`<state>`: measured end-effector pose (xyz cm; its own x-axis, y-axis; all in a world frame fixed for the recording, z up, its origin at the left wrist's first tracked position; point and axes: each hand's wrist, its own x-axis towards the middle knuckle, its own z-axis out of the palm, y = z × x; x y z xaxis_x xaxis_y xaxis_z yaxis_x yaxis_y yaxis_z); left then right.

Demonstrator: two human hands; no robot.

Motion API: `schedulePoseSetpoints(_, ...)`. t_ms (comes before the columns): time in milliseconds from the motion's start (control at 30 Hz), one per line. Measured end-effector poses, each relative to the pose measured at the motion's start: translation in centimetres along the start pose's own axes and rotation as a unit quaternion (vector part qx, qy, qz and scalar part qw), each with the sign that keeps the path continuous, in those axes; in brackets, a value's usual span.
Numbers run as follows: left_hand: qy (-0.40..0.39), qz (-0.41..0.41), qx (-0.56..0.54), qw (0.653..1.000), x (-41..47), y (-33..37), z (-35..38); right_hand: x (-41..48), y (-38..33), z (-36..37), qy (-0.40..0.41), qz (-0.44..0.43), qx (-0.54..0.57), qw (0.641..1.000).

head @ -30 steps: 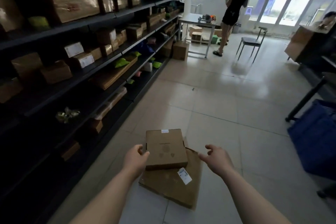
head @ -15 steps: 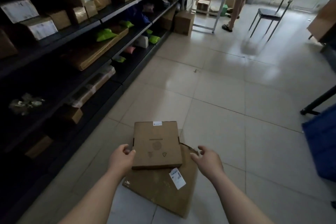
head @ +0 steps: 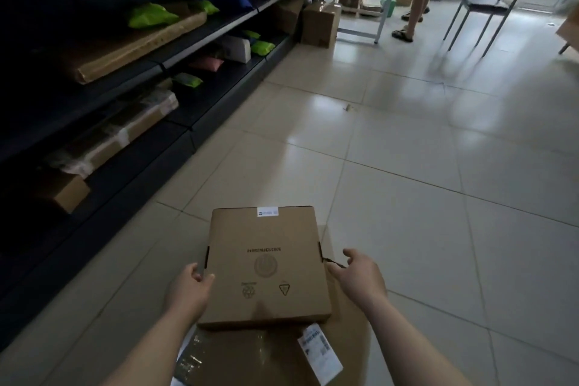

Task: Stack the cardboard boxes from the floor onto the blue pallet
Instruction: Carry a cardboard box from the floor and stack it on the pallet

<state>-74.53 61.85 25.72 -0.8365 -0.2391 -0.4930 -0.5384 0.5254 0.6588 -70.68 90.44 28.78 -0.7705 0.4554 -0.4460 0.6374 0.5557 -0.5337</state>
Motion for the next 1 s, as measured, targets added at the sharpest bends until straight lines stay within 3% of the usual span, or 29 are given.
schedulePoseSetpoints(267, 0.039, -0.005, 0.04, 0.998, 12.0, -9.8, 8.2, 10.0, 7.1, 11.8, -0.004, 0.002, -0.055, 0.998)
schedulePoseSetpoints(600, 0.051, -0.036, -0.003, 0.998, 19.7, -15.4, 13.2, 16.7, 12.2, 20.1, -0.031, 0.062, 0.077, 0.995)
schedulePoseSetpoints(833, 0.075, -0.018, -0.012, 0.997, 23.0, -17.7, 12.7, 16.8, 11.7, 21.2, -0.01, 0.068, 0.123, 0.99)
schedulePoseSetpoints(1000, 0.104, -0.033, -0.016, 0.994, 18.9, -14.5, 7.3, 15.3, 7.4, 20.4, -0.012, 0.039, 0.114, 0.993)
